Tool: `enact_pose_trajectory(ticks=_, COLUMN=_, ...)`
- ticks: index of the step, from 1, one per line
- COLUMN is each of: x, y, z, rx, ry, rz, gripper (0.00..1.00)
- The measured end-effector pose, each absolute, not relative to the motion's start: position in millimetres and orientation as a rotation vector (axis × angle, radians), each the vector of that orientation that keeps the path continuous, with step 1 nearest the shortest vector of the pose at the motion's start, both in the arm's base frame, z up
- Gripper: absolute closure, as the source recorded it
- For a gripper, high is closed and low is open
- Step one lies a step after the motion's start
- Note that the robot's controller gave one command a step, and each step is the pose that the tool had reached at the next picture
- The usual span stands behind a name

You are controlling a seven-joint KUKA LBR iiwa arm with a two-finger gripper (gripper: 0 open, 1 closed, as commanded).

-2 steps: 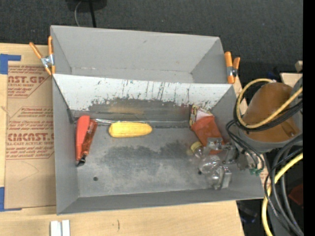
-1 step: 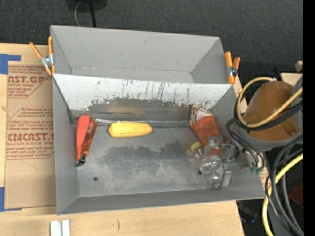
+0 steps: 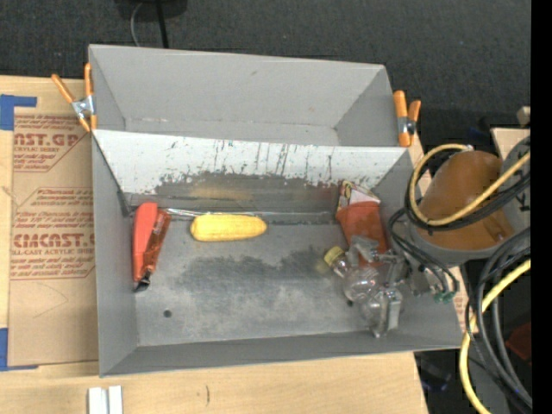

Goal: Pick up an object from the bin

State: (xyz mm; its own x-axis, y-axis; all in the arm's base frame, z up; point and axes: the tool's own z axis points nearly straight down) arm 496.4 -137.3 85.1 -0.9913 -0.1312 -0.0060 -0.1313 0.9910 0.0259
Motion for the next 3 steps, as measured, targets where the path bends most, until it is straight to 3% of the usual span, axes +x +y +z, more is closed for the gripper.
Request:
enact_pose_trajectory(ticks=1, x=492.9, y=-136, z=98, rx=-0.233, ry=3.120, rz=0.015, gripper=0.00)
enact_pose_trajectory(ticks=2, x=485.1, y=-145, z=99, rx=-0.665, ry=3.056, rz=0.036, gripper=0.00)
enact_pose_trajectory(ticks=3, x=510.4, y=-148, z=70, rx=-1.043, ry=2.948, rz=0.027, gripper=0.00)
